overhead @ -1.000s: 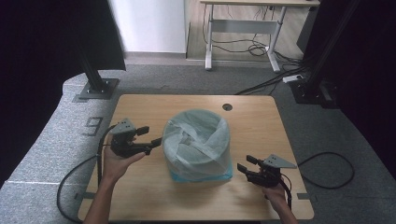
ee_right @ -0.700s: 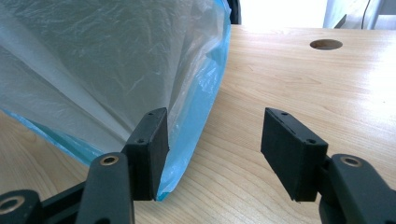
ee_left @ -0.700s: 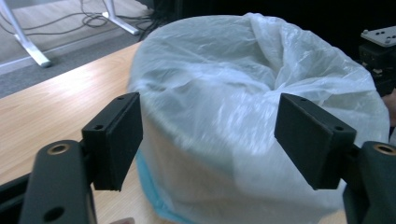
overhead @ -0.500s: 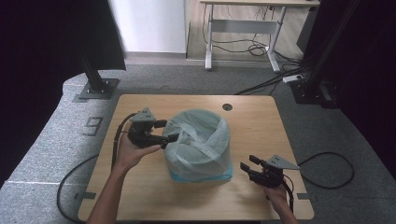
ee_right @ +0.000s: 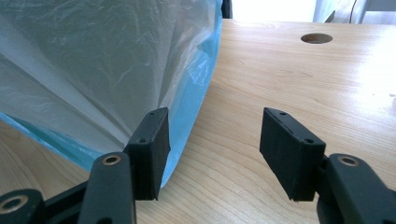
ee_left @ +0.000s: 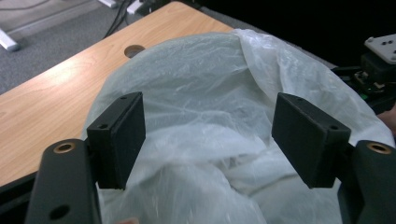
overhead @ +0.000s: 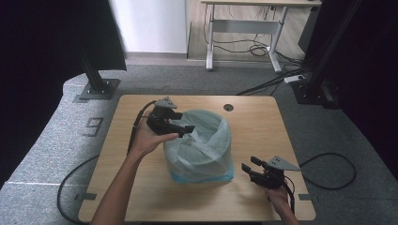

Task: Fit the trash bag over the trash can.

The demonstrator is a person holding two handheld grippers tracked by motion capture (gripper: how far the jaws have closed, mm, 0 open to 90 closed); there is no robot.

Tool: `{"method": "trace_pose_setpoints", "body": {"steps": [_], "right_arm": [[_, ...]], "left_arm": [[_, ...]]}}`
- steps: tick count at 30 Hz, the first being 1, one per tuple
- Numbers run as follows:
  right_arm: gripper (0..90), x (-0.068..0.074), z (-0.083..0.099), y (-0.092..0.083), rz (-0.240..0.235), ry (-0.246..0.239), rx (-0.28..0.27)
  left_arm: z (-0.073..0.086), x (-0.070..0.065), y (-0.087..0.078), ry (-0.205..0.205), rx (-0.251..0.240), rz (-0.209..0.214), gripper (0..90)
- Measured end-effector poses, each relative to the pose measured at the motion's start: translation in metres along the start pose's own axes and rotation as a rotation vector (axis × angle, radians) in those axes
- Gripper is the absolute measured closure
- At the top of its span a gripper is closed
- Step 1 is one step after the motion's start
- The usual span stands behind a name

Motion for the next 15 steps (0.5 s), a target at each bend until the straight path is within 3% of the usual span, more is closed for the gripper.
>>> {"method": "trace_pose_setpoints", "body": {"steps": [4,10,12,15], "right_arm": [[41.8,-0.002,0.000,-0.002,0.002,0.004,-0.001],[41.8,-0.002,0.001,-0.002,0.002,0.007,0.004],[41.7,-0.001,0.001,-0.003,0.000,0.000,0.003],[41.7,-0.001,0.001,-0.003,-0.002,0.000,0.003]], "left_arm": [[-0.009,0.000,0.013,-0.006,0.041,0.023,26.0],[-0.019,-0.001,0.038,-0.003,0.119,0.024,25.4],[-0.021,0.000,0.049,-0.020,0.155,0.034,25.5],[-0.023,0.000,0.056,-0.030,0.169,0.040,25.6]]}}
Point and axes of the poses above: each handheld gripper's, and its own axes: y roughly forward along the jaws, z roughly out of its underside, x roughly to its left, the point moved 10 cm from there along y, roughly forward along the jaws, and after that the axes turned 12 degrees about z, right-handed, at the moved point
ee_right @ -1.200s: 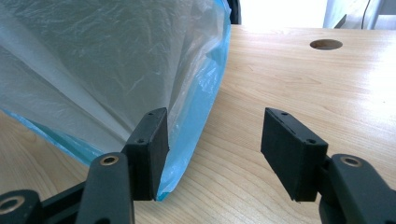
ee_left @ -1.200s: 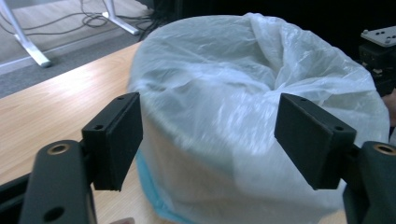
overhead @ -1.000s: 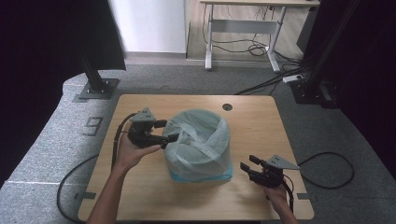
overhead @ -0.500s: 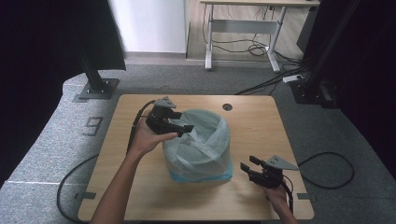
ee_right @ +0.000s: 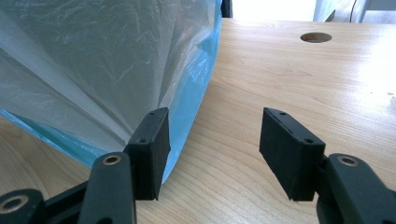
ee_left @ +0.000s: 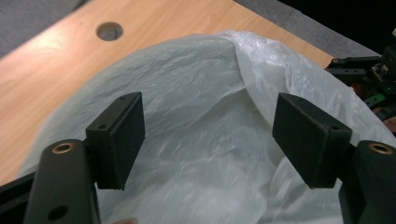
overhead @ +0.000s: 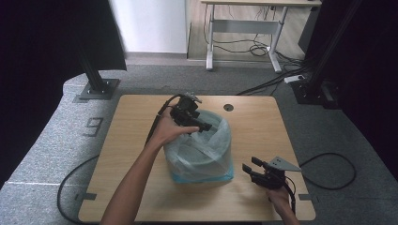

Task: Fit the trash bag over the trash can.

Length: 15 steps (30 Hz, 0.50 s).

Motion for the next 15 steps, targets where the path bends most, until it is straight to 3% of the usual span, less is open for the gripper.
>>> {"method": "trace_pose_setpoints", "body": {"steps": [10,15], "right_arm": [[41.7,-0.004,-0.001,-0.003,0.006,0.011,-0.002],[41.6,-0.004,0.000,-0.002,0.004,0.010,0.001]], "left_arm": [[-0.002,0.011,0.025,-0.029,0.065,-0.015,26.0],[0.001,0.013,0.038,-0.024,0.116,-0.031,26.0]]}}
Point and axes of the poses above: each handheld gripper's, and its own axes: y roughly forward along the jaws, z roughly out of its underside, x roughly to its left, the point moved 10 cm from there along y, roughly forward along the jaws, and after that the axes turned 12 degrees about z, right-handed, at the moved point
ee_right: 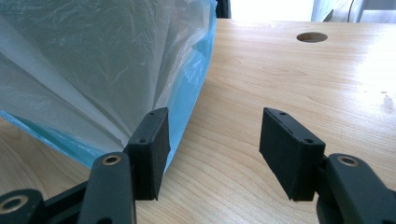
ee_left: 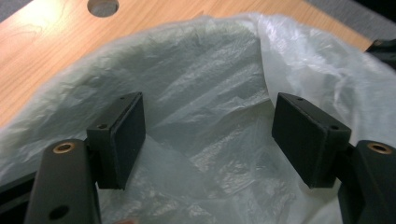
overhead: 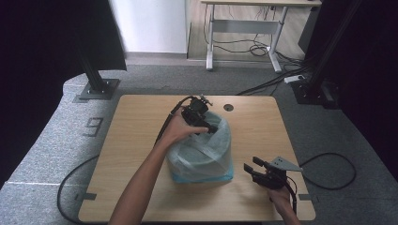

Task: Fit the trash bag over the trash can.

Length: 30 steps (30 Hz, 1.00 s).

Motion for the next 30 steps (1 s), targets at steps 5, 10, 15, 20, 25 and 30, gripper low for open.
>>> {"method": "trace_pose_setpoints", "body": {"steps": [5,10,15,20,25,30], "right_arm": [[41.6,0.000,0.000,0.000,-0.001,0.000,0.001],[41.5,0.000,0.001,0.000,-0.003,-0.003,0.006],[41.5,-0.002,0.000,-0.001,0.000,0.004,0.004],[41.5,-0.002,0.000,0.000,0.002,0.005,0.003],[41.5,-0.001,0.000,0.000,-0.001,0.000,0.005],[41.4,0.000,0.001,0.000,-0.002,0.003,0.006]], "left_arm": [[0.004,0.001,0.010,0.003,0.057,-0.019,26.4],[0.006,0.002,0.010,0.013,0.063,-0.034,26.3],[0.001,-0.004,-0.019,0.040,-0.037,-0.040,27.1],[0.009,-0.014,-0.049,0.065,-0.094,-0.043,27.3],[0.031,-0.018,-0.063,0.075,-0.085,-0.059,27.4],[0.049,-0.019,-0.068,0.087,-0.068,-0.058,30.3]]}}
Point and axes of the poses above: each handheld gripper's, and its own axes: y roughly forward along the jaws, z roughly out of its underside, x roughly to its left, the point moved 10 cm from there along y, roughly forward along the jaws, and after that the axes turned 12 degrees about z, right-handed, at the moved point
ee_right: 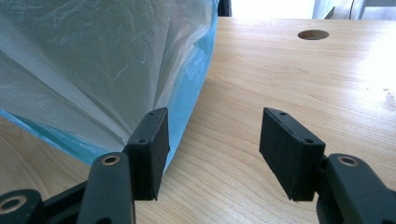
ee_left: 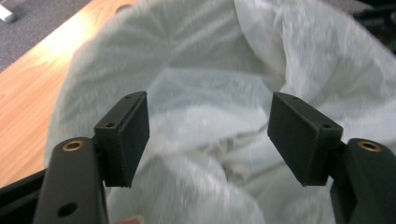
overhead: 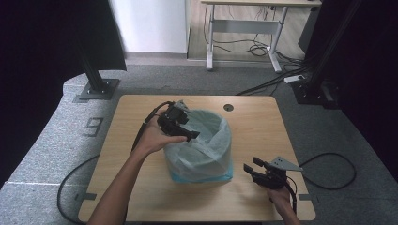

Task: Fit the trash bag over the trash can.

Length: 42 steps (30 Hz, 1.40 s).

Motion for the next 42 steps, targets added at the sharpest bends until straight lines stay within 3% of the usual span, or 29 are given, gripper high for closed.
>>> {"method": "trace_pose_setpoints", "body": {"steps": [7,13,18,23,27,30,36,39,42], "right_arm": [[41.4,0.000,0.000,0.000,0.001,0.003,0.000],[41.3,-0.001,-0.002,-0.002,-0.012,0.027,-0.006],[41.2,-0.001,-0.001,-0.001,-0.013,0.027,-0.001],[41.2,0.000,-0.001,-0.001,-0.012,0.026,0.000],[41.0,-0.001,0.000,-0.001,-0.011,0.025,0.002],[40.8,-0.002,-0.001,-0.002,-0.010,0.029,-0.001],[40.8,-0.003,-0.001,-0.002,-0.008,0.030,-0.001],[40.5,-0.001,-0.001,-0.001,-0.007,0.025,0.004],[40.5,-0.001,0.000,0.000,-0.006,0.025,0.008]], "left_arm": [[0.011,0.001,0.009,0.014,0.088,0.001,35.4],[0.020,0.006,0.020,-0.017,0.162,0.010,35.2],[0.029,0.009,0.030,-0.021,0.241,-0.002,34.9],[0.033,0.010,0.036,-0.019,0.289,-0.021,34.6],[0.030,0.009,0.034,-0.008,0.261,-0.021,34.3],[0.024,0.003,0.023,0.000,0.172,-0.007,34.5],[0.022,-0.011,-0.001,0.005,0.074,-0.005,33.3],[0.024,-0.020,-0.007,0.007,0.062,0.014,31.9],[0.029,-0.028,-0.007,0.024,0.081,0.021,31.6]]}}
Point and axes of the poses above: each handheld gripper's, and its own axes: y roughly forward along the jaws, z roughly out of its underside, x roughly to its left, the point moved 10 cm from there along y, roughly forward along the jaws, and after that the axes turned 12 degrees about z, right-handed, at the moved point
